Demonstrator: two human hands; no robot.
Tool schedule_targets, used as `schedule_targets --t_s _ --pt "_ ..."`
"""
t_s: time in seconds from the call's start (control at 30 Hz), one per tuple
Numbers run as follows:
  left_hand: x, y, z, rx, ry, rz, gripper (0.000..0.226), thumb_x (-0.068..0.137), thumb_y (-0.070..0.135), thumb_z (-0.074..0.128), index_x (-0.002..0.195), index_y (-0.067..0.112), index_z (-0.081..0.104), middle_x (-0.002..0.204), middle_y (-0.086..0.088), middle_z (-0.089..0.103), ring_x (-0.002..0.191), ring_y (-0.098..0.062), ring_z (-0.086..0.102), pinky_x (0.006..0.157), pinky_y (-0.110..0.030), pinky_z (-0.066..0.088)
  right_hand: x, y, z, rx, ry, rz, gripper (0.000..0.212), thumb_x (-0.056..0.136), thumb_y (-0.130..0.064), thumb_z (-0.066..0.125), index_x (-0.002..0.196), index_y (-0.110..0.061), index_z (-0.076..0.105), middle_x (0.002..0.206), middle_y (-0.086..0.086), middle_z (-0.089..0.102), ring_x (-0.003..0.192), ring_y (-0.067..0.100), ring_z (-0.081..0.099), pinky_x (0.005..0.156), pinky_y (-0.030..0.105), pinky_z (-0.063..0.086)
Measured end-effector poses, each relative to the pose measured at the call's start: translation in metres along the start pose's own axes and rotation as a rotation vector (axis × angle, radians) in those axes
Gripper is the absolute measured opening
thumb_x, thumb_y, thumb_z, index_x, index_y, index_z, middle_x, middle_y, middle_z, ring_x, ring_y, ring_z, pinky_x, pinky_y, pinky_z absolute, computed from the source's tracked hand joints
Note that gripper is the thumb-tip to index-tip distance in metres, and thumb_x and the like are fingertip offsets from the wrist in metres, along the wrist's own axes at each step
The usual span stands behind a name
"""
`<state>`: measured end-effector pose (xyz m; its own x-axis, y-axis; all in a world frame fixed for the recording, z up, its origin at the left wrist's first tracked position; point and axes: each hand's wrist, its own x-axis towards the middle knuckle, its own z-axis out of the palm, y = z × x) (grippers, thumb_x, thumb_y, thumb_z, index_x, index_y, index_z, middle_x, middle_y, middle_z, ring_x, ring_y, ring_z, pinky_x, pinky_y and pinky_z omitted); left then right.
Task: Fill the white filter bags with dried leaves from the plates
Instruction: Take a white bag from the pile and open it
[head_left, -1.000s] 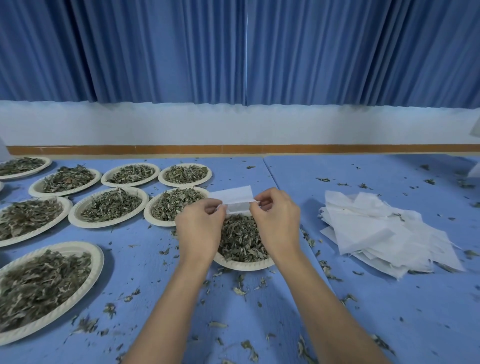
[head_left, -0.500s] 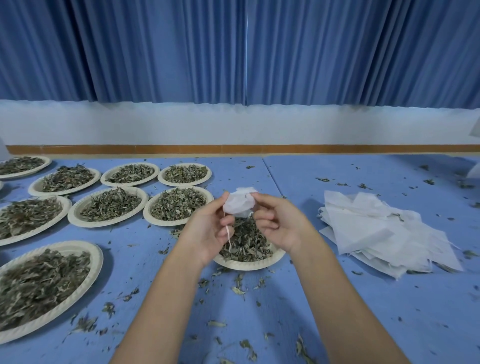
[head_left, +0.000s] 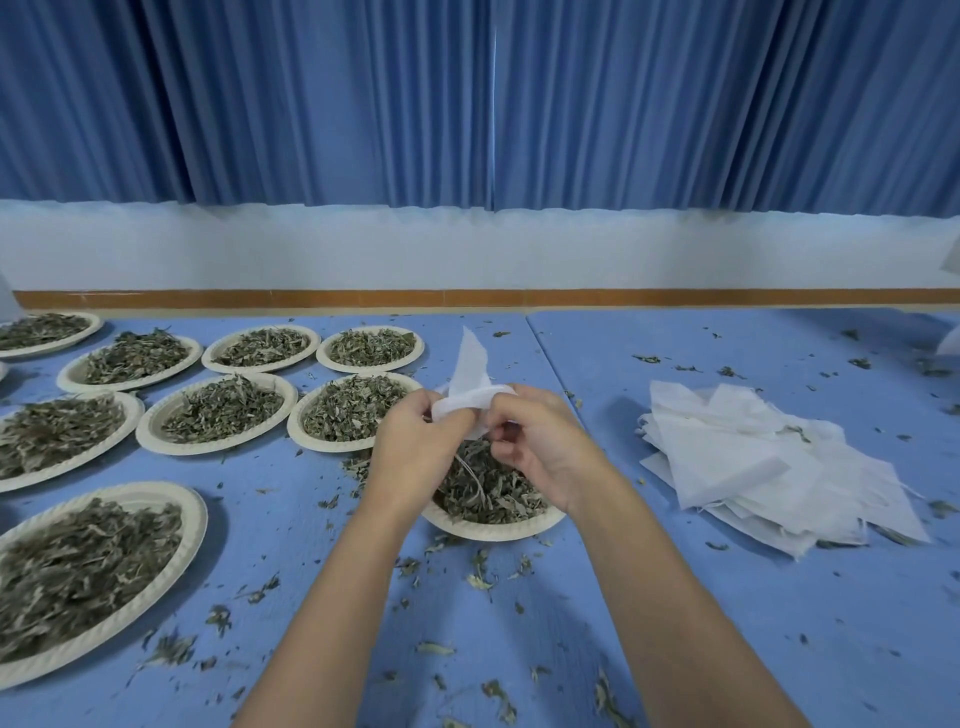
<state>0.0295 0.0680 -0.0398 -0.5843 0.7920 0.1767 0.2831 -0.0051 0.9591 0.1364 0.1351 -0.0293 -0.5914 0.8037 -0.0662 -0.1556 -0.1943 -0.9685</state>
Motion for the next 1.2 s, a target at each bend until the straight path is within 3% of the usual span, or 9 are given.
schedule_targets --t_s 0.2,0.27,0.33,0.5,0.73,0.97,1.03,1.1,1.2 --pt "-0.007 -0.001 0.008 0.293 0.264 0.245 0.029 0.083 0.03 0.057 0.064 0.019 0.038 0.054 0.007 0.041 0.051 -0.014 0.038 0.045 -0.022 0.027 -0.002 0.008 0.007 -0.401 0.172 -0.278 0.009 0.088 -0.022 0.056 0.079 -0.019 0.053 0.08 -0.003 0.06 0.048 0.008 0.058 0.043 0.021 0.044" --pt "-0.009 0.001 0.01 0.401 0.307 0.276 0.022 0.084 0.03 0.057 0.073 0.02 0.04 0.061 0.003 0.051 0.06 -0.022 0.048 0.051 -0.031 0.032 -0.005 0.011 0.011 -0.49 0.23 -0.36 0.005 0.089 -0.025 0.055 0.087 -0.021 0.055 0.084 -0.005 0.062 0.053 0.012 0.063 0.048 0.029 0.052" --pt "-0.01 0.001 0.01 0.486 0.323 0.279 0.019 0.085 0.03 0.058 0.085 0.019 0.042 0.07 -0.006 0.061 0.07 -0.032 0.057 0.055 -0.035 0.037 -0.007 0.013 0.014 -0.66 0.3 -0.451 0.014 0.09 -0.025 0.051 0.103 -0.02 0.054 0.083 -0.003 0.065 0.065 0.019 0.065 0.06 0.04 0.054" --pt "-0.015 0.004 0.009 0.576 0.342 0.344 0.025 0.085 0.025 0.059 0.1 0.011 0.045 0.089 -0.013 0.061 0.08 -0.035 0.06 0.059 -0.035 0.038 -0.01 0.016 0.017 -0.947 0.412 -0.596 0.042 0.093 -0.015 0.045 0.134 -0.02 0.037 0.096 0.003 0.063 0.076 0.027 0.06 0.064 0.038 0.047" --pt "-0.02 0.009 0.01 0.523 0.339 0.374 0.018 0.091 0.027 0.047 0.094 0.011 0.043 0.077 -0.013 0.061 0.07 -0.036 0.058 0.056 -0.038 0.04 -0.011 0.019 0.02 -1.071 0.405 -0.653 0.023 0.091 -0.018 0.053 0.112 -0.015 0.062 0.098 0.008 0.063 0.081 0.03 0.059 0.067 0.039 0.047" --pt "-0.015 0.005 0.007 0.755 0.349 0.388 0.037 0.079 0.003 0.054 0.113 0.017 0.047 0.125 -0.01 0.045 0.097 -0.03 0.054 0.051 -0.034 0.039 -0.006 0.019 0.014 -1.112 0.371 -0.558 0.034 0.089 -0.008 0.048 0.12 -0.017 0.061 0.117 0.004 0.061 0.097 0.026 0.06 0.082 0.04 0.048" --pt "-0.015 0.006 0.007 0.85 0.324 0.513 0.038 0.071 -0.003 0.062 0.104 0.014 0.056 0.118 -0.013 0.053 0.093 -0.032 0.056 0.046 -0.033 0.04 -0.006 0.018 0.012 -1.125 0.392 -0.543 0.035 0.092 -0.01 0.045 0.124 -0.017 0.058 0.119 0.005 0.062 0.102 0.026 0.06 0.085 0.039 0.047" --pt "-0.015 0.005 0.007 0.955 0.276 0.622 0.03 0.063 -0.006 0.071 0.089 0.009 0.064 0.09 -0.011 0.064 0.075 -0.031 0.06 0.043 -0.031 0.041 -0.006 0.017 0.008 -1.105 0.427 -0.53 0.037 0.093 -0.013 0.043 0.128 -0.018 0.055 0.121 0.005 0.063 0.105 0.026 0.059 0.086 0.039 0.047" --pt "-0.016 0.002 0.01 0.99 0.215 0.596 0.019 0.067 0.002 0.073 0.082 0.009 0.063 0.073 -0.006 0.06 0.066 -0.028 0.059 0.041 -0.029 0.035 -0.006 0.015 0.006 -1.073 0.451 -0.506 0.039 0.093 -0.013 0.042 0.131 -0.018 0.051 0.124 0.005 0.062 0.108 0.024 0.058 0.087 0.039 0.047"
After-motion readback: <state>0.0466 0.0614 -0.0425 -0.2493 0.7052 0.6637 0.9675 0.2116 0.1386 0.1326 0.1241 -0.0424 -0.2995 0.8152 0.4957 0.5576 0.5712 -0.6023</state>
